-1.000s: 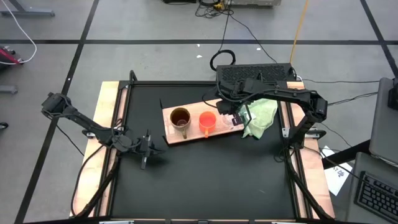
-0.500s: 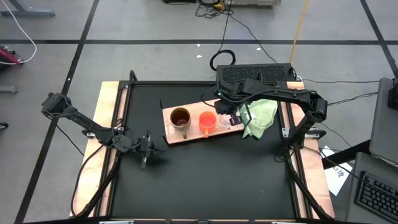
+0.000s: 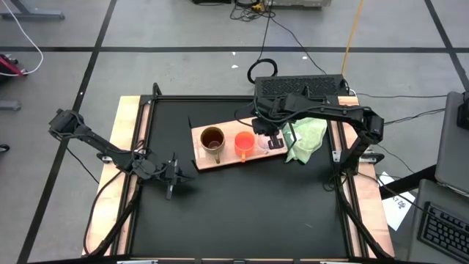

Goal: Stack small to large cups/mugs on shelf
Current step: Put the transparent mug on the shelf

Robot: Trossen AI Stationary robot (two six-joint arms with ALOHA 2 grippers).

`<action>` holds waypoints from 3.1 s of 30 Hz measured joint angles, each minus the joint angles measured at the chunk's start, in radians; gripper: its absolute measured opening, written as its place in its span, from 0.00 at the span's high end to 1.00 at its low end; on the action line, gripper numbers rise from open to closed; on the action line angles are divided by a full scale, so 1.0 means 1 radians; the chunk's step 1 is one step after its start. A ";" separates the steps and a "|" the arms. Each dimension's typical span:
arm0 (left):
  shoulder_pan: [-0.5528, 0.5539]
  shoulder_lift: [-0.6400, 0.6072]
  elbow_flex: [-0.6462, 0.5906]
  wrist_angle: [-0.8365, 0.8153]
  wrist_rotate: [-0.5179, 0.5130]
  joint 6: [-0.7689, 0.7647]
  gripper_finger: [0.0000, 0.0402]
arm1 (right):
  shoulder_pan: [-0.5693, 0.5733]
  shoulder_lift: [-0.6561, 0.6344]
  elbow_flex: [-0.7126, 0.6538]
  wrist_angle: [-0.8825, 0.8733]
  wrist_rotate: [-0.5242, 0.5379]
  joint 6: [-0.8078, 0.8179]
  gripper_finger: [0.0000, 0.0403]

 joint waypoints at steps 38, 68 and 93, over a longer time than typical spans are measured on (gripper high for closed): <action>0.000 0.000 0.000 -0.013 0.002 -0.024 0.98 | 0.016 0.097 0.000 -0.098 0.002 0.065 1.00; 0.000 0.000 0.000 -0.029 0.004 -0.025 0.98 | -0.038 0.145 0.003 -0.064 0.030 -0.012 1.00; 0.000 0.000 0.000 -0.035 0.003 -0.023 0.98 | -0.055 0.155 0.002 -0.004 0.031 -0.209 1.00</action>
